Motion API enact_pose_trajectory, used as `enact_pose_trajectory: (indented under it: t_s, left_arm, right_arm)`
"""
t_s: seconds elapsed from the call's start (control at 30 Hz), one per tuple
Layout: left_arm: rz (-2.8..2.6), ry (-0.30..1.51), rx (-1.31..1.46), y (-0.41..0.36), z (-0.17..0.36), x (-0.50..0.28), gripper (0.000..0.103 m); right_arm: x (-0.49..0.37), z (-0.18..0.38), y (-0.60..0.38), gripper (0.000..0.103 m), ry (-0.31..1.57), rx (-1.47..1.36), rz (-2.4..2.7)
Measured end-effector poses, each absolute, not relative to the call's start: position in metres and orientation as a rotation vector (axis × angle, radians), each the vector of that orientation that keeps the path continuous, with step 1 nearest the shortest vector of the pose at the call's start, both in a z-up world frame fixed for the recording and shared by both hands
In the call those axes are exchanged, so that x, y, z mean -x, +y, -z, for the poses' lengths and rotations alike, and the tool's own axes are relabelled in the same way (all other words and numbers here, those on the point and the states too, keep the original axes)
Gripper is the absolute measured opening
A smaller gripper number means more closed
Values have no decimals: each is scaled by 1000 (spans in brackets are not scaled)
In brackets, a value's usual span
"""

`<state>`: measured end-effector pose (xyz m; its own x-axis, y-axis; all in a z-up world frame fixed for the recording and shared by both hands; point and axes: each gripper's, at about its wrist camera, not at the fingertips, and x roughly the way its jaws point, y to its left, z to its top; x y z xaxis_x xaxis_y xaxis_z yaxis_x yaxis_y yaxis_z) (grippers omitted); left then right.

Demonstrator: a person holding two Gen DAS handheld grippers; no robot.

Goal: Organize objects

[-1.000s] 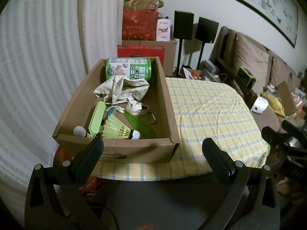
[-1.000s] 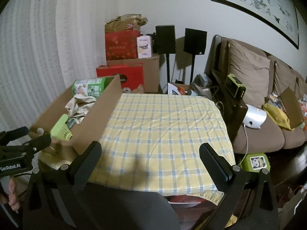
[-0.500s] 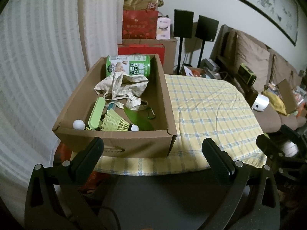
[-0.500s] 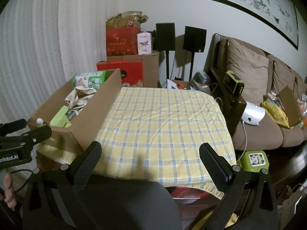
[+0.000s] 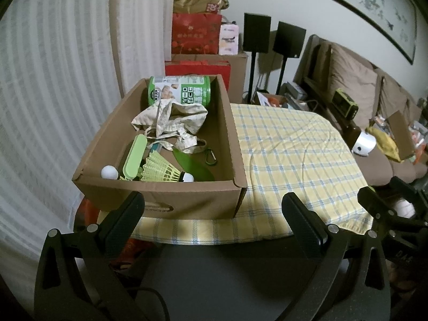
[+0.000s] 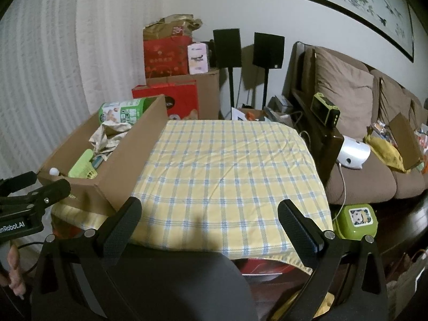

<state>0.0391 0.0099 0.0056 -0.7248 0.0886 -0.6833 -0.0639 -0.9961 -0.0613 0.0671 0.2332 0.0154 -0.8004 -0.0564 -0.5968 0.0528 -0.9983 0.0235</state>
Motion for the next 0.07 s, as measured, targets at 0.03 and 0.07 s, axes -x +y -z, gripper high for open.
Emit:
enact_pose_trajectory:
  t_s: [0.03, 0.07]
  left_arm:
    - [-2844, -50, 1129, 10, -6, -39, 103]
    - [-2843, -49, 1130, 10, -6, -38, 103]
  right_arm:
    - [-67, -15, 233, 103, -8, -972, 2927]
    - [-67, -15, 233, 103, -6, -973, 2926]
